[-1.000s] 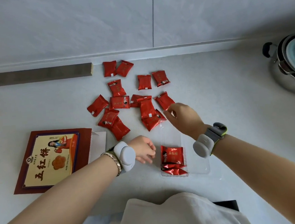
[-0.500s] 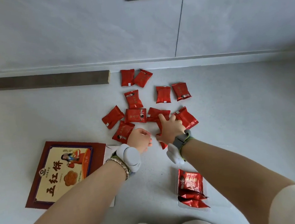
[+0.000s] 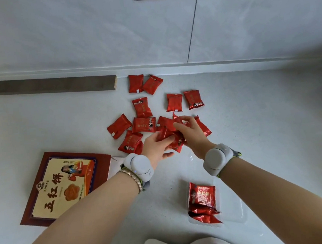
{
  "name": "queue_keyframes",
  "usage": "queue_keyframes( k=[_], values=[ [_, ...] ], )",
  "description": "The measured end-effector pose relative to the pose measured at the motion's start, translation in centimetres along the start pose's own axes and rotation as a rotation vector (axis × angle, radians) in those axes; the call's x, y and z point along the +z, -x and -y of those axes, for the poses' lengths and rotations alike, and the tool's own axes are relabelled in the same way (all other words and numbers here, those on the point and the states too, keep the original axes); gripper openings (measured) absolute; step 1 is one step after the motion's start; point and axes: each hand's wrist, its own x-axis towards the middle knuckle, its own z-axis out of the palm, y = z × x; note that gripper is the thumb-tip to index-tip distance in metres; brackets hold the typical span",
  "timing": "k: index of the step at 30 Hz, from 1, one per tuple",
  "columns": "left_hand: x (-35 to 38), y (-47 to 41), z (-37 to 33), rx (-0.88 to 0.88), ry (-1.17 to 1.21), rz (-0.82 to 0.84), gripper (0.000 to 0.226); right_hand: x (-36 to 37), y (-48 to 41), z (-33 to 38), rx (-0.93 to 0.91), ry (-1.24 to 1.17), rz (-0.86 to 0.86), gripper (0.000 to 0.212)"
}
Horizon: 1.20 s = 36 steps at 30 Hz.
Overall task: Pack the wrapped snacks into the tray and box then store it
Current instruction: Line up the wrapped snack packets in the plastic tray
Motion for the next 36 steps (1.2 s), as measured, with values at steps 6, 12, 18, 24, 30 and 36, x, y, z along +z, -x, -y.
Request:
queue_keyframes(
  k=[6, 12, 18, 24, 30, 36],
  values=[
    [-0.8, 0.7, 0.2, 0.063, 0.119, -0.225, 0.015, -3.1, 2.5, -0.6, 0.022, -0.300, 0.034, 0.026],
    [-0.6, 1.9, 0.4, 0.038, 0.107, -0.185, 0.015, -4.7, 4.3, -1.4, 0.046, -0.332, 0.007, 0.016],
    [-0.6, 3.3, -0.3, -0.080, 0.167, 0.109, 0.014, -4.9, 6.6, -0.4, -0.006, -0.185, 0.176, 0.010],
    [-1.5, 3.4, -1.5, -0.009, -0.240, 0.172, 0.042, -5.3, 7.7, 2.1, -0.330, 0.705, 0.209, 0.021],
    [-1.0, 4.6, -2.6, 0.054, -0.483, 0.382, 0.041, -4.7, 7.7, 2.5, -0.542, 1.103, 0.204, 0.026],
    [0.1, 5.0, -1.7, -0.007, -0.227, 0.329, 0.039, -5.5, 7.8, 1.2, -0.301, 0.975, 0.251, 0.035]
  ],
)
